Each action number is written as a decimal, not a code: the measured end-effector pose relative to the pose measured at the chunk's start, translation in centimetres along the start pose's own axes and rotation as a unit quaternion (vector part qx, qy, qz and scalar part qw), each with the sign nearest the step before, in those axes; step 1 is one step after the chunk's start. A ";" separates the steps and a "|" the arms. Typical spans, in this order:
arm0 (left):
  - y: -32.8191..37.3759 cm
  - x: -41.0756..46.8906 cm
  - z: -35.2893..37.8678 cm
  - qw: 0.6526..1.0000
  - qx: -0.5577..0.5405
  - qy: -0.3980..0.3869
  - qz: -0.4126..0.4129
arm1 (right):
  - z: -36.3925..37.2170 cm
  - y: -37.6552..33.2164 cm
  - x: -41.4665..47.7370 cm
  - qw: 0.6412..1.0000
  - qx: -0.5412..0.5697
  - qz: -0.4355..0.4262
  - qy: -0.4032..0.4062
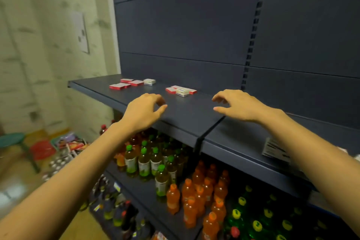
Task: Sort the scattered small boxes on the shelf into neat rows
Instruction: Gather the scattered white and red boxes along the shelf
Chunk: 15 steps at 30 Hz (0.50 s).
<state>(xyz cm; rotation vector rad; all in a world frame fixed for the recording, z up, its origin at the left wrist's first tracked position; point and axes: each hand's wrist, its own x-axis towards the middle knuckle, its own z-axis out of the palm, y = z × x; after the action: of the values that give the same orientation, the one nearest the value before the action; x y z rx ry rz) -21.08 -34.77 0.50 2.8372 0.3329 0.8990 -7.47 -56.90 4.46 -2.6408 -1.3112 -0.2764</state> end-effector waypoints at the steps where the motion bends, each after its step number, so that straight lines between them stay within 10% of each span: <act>1: -0.9 -0.1 -0.2 1.000 0.004 -0.005 -0.004 | 0.5 -0.8 0.9 1.000 -0.002 -0.004 -0.004; 15: -16.2 3.4 -1.1 0.998 -0.001 -0.045 0.040 | 7.7 -9.7 13.7 0.996 0.061 0.065 0.006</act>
<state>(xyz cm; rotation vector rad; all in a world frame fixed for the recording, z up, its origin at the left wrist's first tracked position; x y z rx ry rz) -21.68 -18.15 -0.04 2.8966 0.2102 0.7827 -6.40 -38.74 1.12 -2.6019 -1.1085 -0.1873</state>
